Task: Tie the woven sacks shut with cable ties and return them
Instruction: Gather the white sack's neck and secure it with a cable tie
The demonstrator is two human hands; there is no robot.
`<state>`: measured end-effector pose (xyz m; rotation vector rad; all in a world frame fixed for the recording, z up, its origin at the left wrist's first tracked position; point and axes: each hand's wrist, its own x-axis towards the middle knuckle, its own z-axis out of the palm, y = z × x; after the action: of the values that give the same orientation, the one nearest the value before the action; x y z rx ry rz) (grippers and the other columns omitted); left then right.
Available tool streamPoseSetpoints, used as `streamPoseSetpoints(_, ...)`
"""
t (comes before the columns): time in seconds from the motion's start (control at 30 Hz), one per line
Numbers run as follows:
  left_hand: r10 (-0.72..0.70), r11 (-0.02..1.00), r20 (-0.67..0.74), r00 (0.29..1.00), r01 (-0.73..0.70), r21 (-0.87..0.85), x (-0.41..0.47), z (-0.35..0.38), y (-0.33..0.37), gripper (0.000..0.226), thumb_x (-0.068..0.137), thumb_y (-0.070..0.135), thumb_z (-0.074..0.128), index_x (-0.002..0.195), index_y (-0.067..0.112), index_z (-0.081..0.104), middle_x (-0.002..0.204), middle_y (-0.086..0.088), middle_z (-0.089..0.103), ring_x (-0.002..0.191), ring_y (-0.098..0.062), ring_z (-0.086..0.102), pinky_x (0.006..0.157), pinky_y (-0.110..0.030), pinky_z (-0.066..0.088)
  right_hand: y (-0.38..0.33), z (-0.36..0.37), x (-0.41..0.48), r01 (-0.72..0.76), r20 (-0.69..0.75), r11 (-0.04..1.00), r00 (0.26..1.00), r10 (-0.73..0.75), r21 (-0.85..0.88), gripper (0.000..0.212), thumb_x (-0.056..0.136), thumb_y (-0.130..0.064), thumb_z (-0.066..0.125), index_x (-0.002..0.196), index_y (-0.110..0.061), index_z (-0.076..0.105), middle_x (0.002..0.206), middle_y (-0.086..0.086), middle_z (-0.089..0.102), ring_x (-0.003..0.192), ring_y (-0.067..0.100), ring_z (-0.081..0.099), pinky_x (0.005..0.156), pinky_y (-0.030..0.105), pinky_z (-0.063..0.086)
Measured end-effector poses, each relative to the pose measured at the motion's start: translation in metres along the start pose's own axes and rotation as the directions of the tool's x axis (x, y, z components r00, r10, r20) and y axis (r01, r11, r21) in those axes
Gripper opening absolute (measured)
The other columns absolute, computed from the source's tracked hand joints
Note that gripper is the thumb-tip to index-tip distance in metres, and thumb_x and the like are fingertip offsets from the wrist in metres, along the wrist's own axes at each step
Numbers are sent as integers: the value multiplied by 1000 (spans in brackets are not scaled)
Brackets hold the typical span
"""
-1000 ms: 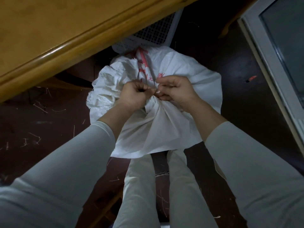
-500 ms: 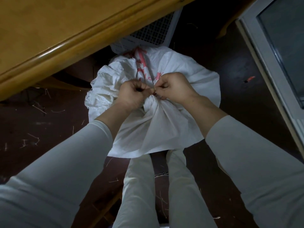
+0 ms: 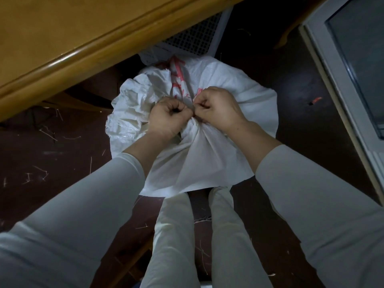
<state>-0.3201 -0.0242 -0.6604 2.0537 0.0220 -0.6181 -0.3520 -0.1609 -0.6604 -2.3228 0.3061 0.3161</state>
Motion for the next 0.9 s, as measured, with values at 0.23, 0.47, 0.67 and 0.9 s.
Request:
streamPoseSetpoints(0.23, 48, 998, -21, 999, -49, -32, -2, 0, -8, 22, 63, 20, 65, 78, 4, 70, 75, 6, 52, 77, -17, 55, 86, -37, 49, -3, -8, 2, -217, 192, 887, 970, 149, 407, 18, 82, -1, 60, 91, -16, 67, 88, -2, 65, 74, 13, 66, 66, 29, 56)
streamPoseSetpoints(0.47, 72, 997, 17, 997, -72, -25, 3, -3, -13, 24, 70, 14, 69, 83, -5, 71, 87, -15, 59, 83, -21, 57, 90, -35, 47, -24, -21, 13, 248, 366, 900, 924, -108, -359, 22, 91, -18, 51, 104, -17, 68, 98, 7, 65, 97, 25, 59, 78, 32, 45)
streamPoseSetpoints(0.67, 114, 991, 78, 990, -119, 54, 7, -11, -12, 12, 80, 11, 69, 89, 5, 73, 92, -14, 61, 86, -19, 58, 92, -27, 46, -37, -30, 16, 362, 408, 801, 898, -163, -476, 16, 86, -13, 49, 94, -12, 63, 76, 0, 46, 79, 23, 51, 63, 30, 34)
streamPoseSetpoints(0.9, 427, 706, 108, 898, -406, 580, 15, -32, 9, 33, 71, 40, 60, 84, 15, 76, 95, -8, 68, 102, -30, 58, 106, -27, 14, -38, -40, 22, 213, 250, 893, 961, -118, -397, 23, 79, -11, 53, 93, -10, 71, 93, 12, 68, 91, 31, 59, 70, 32, 44)
